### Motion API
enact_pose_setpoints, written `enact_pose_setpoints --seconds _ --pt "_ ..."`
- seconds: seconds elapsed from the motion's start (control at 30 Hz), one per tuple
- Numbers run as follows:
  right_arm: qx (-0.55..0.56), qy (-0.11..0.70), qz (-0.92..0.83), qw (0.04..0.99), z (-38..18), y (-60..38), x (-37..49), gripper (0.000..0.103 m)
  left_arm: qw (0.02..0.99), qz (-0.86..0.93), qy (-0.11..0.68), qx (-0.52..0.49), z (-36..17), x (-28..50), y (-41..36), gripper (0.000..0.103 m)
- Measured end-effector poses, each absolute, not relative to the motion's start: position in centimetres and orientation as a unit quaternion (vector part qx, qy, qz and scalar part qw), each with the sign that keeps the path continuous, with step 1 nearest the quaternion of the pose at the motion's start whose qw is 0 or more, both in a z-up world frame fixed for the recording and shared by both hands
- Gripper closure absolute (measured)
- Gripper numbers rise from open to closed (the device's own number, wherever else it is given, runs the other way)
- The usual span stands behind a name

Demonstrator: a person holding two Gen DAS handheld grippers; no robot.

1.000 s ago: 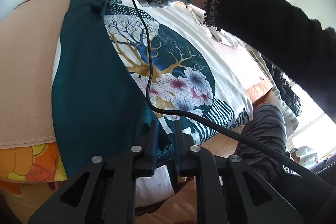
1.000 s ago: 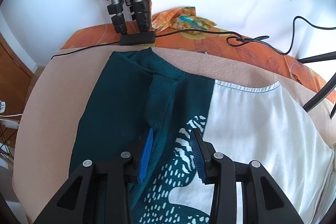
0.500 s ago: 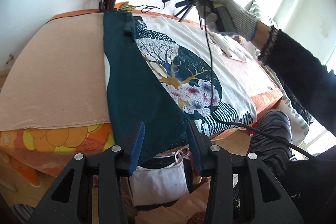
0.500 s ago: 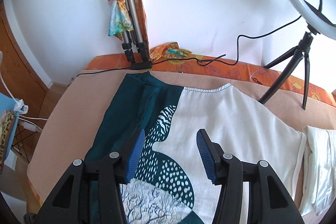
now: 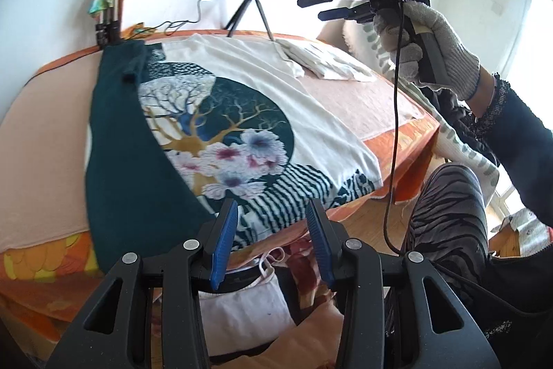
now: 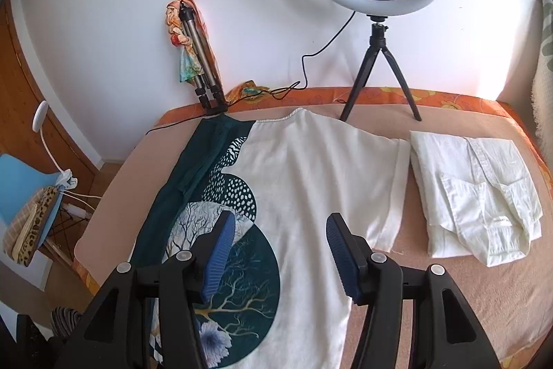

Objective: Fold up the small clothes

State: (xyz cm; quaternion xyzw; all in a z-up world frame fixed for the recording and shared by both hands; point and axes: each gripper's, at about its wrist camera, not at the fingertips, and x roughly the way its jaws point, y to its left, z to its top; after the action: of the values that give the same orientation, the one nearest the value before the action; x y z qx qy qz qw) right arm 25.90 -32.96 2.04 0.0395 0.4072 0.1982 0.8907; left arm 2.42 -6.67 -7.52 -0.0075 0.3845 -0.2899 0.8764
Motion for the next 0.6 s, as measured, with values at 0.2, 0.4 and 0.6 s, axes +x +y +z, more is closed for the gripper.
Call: enact_pose_setpoints --seconds 0.2,0.4,0.6 --pt "0.052 0.431 0.174 0.884 0.0 -39.0 21.1 0.044 0.863 -0.333 0.379 0.029 -8.2 2.6 -11.7 0.063" --pt "0.092 0.500 0.181 0.842 -5.7 -42.3 18.3 0.054 0.851 -0.356 0.381 0.063 -9.3 3.1 -15.3 0.063" --pt "0.124 0.553 0.208 0.797 -11.2 -42.3 17.0 0.066 0.845 -0.369 0.377 0.086 -9.8 3.4 -17.5 0.058"
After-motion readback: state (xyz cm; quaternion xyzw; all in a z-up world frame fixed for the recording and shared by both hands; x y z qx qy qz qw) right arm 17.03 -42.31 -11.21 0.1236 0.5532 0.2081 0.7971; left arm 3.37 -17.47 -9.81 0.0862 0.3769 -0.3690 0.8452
